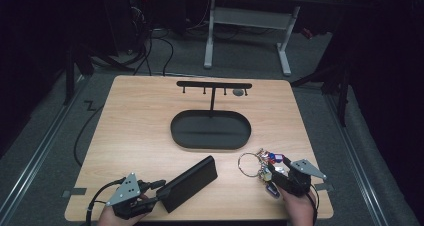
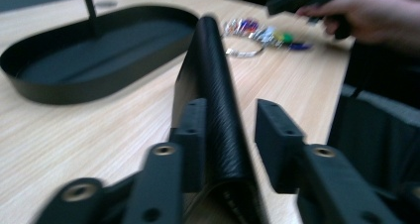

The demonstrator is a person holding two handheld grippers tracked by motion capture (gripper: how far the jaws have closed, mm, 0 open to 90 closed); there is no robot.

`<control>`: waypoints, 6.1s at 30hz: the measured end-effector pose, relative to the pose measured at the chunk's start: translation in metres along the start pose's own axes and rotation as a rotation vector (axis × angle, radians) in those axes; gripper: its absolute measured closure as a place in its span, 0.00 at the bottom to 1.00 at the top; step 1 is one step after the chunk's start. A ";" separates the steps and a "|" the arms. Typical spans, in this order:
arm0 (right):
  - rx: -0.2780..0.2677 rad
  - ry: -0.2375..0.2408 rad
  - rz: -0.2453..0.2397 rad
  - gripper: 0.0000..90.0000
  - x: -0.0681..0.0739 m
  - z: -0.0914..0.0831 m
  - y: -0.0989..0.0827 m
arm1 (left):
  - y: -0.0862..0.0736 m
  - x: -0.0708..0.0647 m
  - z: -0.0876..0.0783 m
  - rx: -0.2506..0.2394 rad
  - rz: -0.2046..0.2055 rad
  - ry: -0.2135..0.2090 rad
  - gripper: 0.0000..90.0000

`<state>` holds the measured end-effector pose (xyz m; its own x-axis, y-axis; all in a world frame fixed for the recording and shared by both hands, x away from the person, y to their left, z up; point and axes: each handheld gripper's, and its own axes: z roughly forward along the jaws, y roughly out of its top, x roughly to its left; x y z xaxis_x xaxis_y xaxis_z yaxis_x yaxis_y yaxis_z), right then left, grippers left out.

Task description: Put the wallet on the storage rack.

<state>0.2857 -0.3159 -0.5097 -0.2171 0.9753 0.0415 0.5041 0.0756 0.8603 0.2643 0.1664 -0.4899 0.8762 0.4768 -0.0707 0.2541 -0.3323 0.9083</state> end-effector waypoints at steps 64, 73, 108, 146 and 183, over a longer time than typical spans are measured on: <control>0.007 -0.014 -0.019 0.39 -0.005 -0.019 -0.017 | 0.006 0.026 0.007 -0.090 -0.124 -0.020 0.81; -0.020 -0.011 -0.029 0.39 -0.001 -0.016 -0.011 | 0.021 0.030 0.008 -0.113 -0.110 0.017 0.82; -0.032 -0.002 -0.037 0.39 0.000 -0.017 -0.010 | 0.084 0.097 0.101 -0.132 -0.111 0.065 0.82; -0.031 -0.008 -0.030 0.39 -0.002 -0.022 -0.013 | 0.090 0.110 0.162 -0.087 -0.094 0.042 0.81; -0.002 0.000 -0.041 0.39 0.001 -0.018 -0.014 | 0.071 0.120 0.140 -0.060 -0.102 0.239 0.65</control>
<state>0.2632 -0.3196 -0.5127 -0.2376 0.9713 0.0068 0.4936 0.1147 0.8621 0.4447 0.0867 -0.4919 0.7242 0.6860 -0.0700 0.3052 -0.2278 0.9246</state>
